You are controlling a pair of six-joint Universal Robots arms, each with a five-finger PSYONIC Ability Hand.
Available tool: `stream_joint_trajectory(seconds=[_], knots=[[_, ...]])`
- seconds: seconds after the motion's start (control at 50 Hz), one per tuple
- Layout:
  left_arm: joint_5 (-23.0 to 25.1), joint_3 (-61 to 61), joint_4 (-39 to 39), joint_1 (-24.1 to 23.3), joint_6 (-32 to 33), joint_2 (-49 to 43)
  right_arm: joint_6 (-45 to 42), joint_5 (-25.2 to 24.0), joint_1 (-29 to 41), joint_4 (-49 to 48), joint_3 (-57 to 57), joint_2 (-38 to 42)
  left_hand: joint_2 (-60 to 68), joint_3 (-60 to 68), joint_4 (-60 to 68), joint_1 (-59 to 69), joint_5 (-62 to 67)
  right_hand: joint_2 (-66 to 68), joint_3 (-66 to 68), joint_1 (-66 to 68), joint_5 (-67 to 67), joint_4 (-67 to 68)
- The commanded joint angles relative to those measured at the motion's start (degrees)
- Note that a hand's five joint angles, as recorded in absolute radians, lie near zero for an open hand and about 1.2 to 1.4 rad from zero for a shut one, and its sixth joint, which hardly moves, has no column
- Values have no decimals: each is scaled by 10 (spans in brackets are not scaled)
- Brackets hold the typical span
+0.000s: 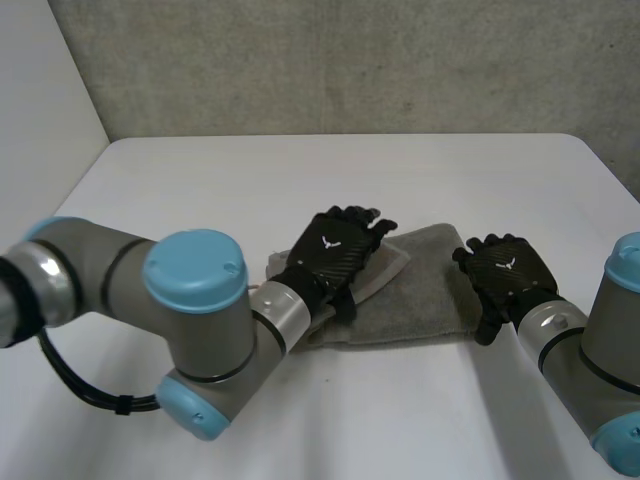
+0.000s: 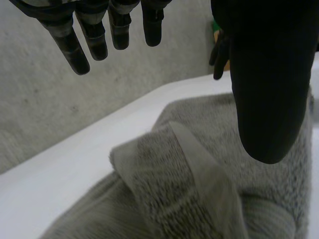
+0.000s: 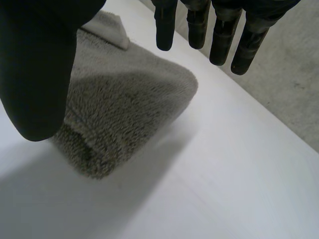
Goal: Fold the laundry
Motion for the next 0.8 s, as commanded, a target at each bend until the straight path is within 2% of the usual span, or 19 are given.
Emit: stream_joint_trajectory(seconds=[0.02, 0.1, 0.2, 0.24, 0.26, 0.3, 0.32, 0.36, 0.4, 0.58, 0.7, 0.74, 0.8], knots=[[-7, 62, -6, -1, -3, -78, 0, -2, 1, 0, 2, 18, 30, 30, 32, 27, 15, -30, -22, -21, -41, -34], [-12, 73, -5, 4, -3, -82, 0, -3, 3, -2, 4, 25, 33, 34, 36, 30, 18, -30, -22, -21, -41, -34], [-56, 78, -7, 20, 2, -88, 0, -8, 7, -16, 4, 49, 35, 35, 37, 32, 20, -30, -22, -20, -40, -33], [-101, 74, -10, 38, 7, -88, -1, -9, 8, -20, 4, 54, 37, 37, 39, 34, 22, -8, 0, 1, -18, -11], [-101, 74, -10, 38, 7, -88, -1, -9, 8, -20, 4, 54, 37, 37, 39, 34, 22, -8, 0, 2, -18, -11], [-162, 71, -20, 57, 23, -88, -1, -8, 7, -32, 4, 57, 37, 37, 39, 34, 22, 54, 62, 64, 44, 51], [-162, 71, -20, 57, 24, -88, -1, -8, 7, -32, 4, 57, 37, 37, 39, 34, 22, 55, 63, 64, 44, 51], [-213, 63, -32, 71, 50, -86, -2, -9, 7, -46, 6, 57, 32, 32, 34, 29, 17, 153, 161, 163, 143, 150], [-224, 56, -36, 73, 54, -82, -2, -8, 7, -54, 9, 58, 27, 27, 29, 24, 12, 184, 192, 193, 173, 180], [-191, -6, -37, 55, 46, -39, -32, -5, 7, -79, 12, 61, 23, 24, 26, 20, 8, 423, 431, 432, 412, 419], [-186, -37, -38, 43, 26, -2, -67, -3, 4, -79, 16, 57, 18, 19, 21, 15, 3, 460, 468, 469, 449, 457], [-185, -46, -38, 43, 20, 11, -80, -7, 3, -80, 16, 55, 18, 18, 21, 15, 3, 610, 619, 620, 600, 607], [-184, -64, -38, 44, 9, 35, -87, -10, 4, -80, 10, 55, 15, 15, 17, 12, 0, 670, 678, 679, 659, 666]])
